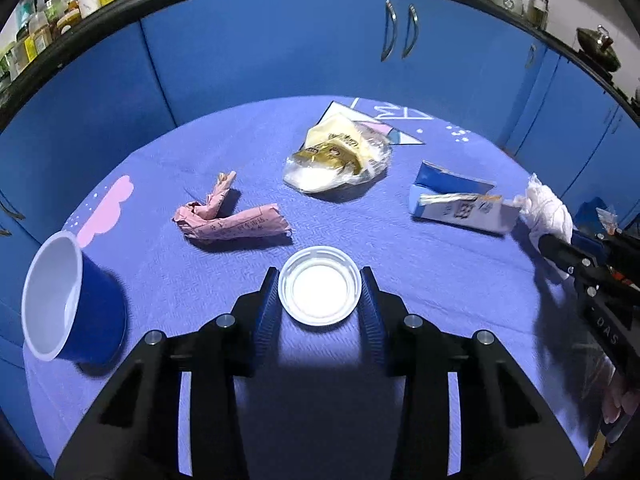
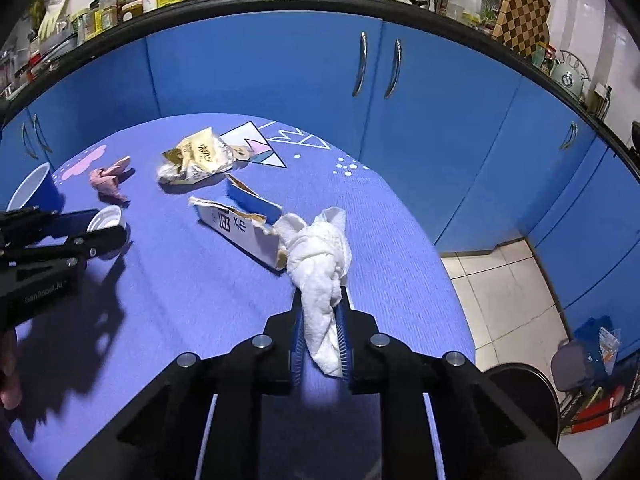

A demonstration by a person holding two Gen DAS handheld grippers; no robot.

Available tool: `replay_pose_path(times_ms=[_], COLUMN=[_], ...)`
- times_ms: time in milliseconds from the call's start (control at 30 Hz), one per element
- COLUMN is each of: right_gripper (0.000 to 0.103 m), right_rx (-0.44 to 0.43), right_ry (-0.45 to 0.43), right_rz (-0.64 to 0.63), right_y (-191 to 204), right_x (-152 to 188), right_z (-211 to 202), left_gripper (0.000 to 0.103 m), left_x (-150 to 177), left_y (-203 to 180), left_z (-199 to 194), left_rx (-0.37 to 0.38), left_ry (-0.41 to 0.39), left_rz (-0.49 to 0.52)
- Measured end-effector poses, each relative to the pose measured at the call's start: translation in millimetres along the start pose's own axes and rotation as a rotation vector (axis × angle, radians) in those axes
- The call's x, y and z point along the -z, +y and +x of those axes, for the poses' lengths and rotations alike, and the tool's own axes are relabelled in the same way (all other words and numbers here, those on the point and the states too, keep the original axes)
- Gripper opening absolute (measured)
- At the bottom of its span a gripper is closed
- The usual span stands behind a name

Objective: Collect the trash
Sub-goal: 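Carry tissue and cap over the black bin and open both tools to drop them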

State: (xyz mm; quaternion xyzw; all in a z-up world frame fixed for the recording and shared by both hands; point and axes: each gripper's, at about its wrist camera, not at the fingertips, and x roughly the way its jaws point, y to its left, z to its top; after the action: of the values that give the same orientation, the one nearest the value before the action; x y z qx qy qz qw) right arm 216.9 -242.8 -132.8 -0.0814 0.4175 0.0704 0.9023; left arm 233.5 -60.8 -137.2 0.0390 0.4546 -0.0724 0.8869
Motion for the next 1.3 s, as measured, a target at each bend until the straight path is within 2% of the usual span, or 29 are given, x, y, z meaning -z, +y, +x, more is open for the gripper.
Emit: replay_pose_path(times_ms=[267,767,1300], right_gripper=[0.015,0.015,0.015], right_rx=[0.009,0.055,0.133], right_ry=[-0.025,-0.109,-0.151], right_rz=[-0.017,-0.071,-0.021], right_y=[0.9,1.6,-39.1], right_x=[16.6,46.4,69.1], right_z=[-43.4,-136.6,-182.9], left_gripper=[0.041,0.041,0.041], left_x=[7.5,29.1,22.2], left_y=[-10.7,-64.7,-142.2], left_z=[-37.5,-107.5,-140.9], left_rx=[0.034,0.064,0.123], left_ry=[-0.039,-0.118,-0.163], left_rz=[0.023,0.142,0.267])
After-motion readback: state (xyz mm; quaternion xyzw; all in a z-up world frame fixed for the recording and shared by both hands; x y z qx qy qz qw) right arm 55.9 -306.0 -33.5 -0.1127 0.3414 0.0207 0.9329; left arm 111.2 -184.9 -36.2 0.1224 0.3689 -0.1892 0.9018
